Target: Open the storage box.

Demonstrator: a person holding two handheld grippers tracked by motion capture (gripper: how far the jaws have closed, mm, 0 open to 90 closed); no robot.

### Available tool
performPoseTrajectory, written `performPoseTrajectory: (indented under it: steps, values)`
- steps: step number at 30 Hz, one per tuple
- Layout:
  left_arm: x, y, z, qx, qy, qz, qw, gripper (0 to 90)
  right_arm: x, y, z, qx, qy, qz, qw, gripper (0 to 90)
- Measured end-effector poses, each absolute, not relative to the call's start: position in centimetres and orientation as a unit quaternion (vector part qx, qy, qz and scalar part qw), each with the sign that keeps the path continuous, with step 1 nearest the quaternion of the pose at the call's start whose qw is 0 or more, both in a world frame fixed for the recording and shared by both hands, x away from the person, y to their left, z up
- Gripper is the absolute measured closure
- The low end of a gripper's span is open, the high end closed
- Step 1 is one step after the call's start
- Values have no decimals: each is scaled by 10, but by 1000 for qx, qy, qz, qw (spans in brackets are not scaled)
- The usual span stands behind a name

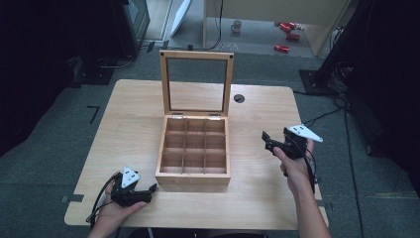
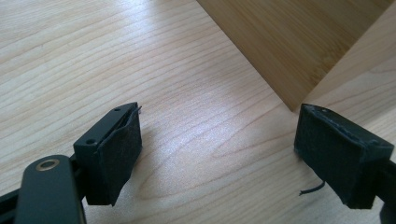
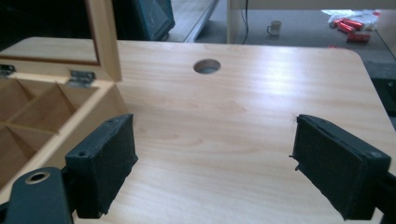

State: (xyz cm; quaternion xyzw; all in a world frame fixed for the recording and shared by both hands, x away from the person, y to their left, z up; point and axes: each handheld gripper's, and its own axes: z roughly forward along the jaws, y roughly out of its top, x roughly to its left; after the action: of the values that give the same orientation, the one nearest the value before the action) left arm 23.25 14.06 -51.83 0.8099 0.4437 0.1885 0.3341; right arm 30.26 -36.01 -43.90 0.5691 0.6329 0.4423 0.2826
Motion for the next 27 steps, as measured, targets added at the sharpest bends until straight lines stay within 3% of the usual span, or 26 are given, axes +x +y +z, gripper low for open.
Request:
performPoseTrajectory:
  steps: [27]
  values:
    - [232, 140, -518, 809, 445, 190, 335, 159, 211, -414, -507, 626, 633, 367, 269, 128]
